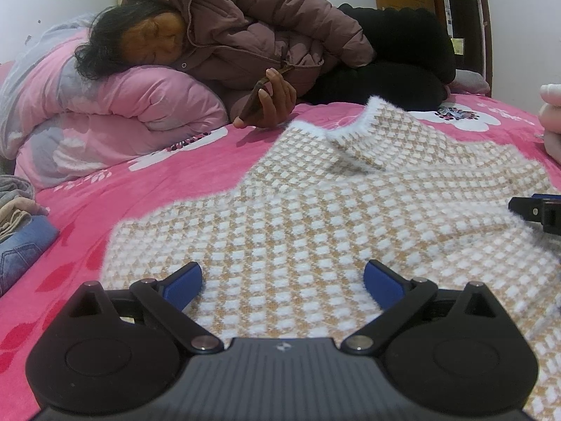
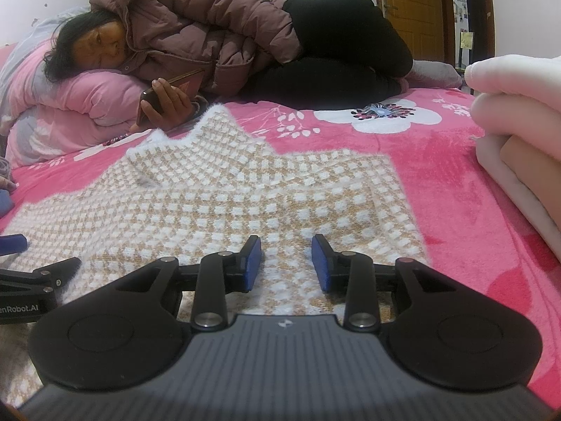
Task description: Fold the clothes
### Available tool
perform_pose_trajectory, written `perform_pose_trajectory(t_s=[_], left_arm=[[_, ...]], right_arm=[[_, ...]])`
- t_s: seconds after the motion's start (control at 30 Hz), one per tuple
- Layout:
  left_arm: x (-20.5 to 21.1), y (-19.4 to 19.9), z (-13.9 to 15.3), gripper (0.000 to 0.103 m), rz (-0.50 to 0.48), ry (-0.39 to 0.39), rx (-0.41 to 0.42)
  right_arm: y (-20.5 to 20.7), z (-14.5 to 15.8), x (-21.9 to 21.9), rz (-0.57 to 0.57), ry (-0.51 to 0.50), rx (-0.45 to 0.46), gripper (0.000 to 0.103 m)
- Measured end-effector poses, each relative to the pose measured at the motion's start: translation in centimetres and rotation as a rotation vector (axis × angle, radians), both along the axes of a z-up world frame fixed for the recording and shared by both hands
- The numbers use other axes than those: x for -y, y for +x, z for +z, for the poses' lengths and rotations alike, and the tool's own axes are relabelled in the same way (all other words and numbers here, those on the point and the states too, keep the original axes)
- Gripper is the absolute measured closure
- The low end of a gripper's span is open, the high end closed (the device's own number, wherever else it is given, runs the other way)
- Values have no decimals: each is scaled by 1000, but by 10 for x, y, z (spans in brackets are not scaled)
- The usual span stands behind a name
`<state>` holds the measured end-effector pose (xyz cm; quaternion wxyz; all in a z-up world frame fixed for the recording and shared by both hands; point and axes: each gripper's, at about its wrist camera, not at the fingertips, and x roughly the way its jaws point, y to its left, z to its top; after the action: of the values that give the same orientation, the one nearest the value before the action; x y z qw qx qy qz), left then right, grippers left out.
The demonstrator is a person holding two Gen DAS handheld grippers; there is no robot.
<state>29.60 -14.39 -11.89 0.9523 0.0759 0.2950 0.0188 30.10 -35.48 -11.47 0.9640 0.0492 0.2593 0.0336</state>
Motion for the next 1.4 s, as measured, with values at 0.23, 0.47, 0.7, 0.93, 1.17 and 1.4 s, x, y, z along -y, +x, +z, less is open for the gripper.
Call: perform_pose_trajectory(t_s=[0.23, 0.47, 0.7, 0.93, 1.17, 1.4], left_arm=[[-24, 4, 20, 5, -91, -144, 16], [-76, 91, 60, 5, -165, -317, -17], [-101, 215, 27, 17, -123, -538, -217], [-94, 254, 13, 51, -99, -701, -227], [-89, 214, 43, 93, -210, -698, -113], [-111, 70, 95, 90, -581, -550, -11]], right_arm=[[0, 0, 0, 27, 5, 1, 51], [10, 27, 2, 43, 82, -7, 43], [121, 63, -4, 169, 238, -68, 41], [247, 34, -10, 82, 367, -250, 41], [234, 30, -17, 145, 500, -258, 93], [108, 84, 0, 414, 295, -27, 93]])
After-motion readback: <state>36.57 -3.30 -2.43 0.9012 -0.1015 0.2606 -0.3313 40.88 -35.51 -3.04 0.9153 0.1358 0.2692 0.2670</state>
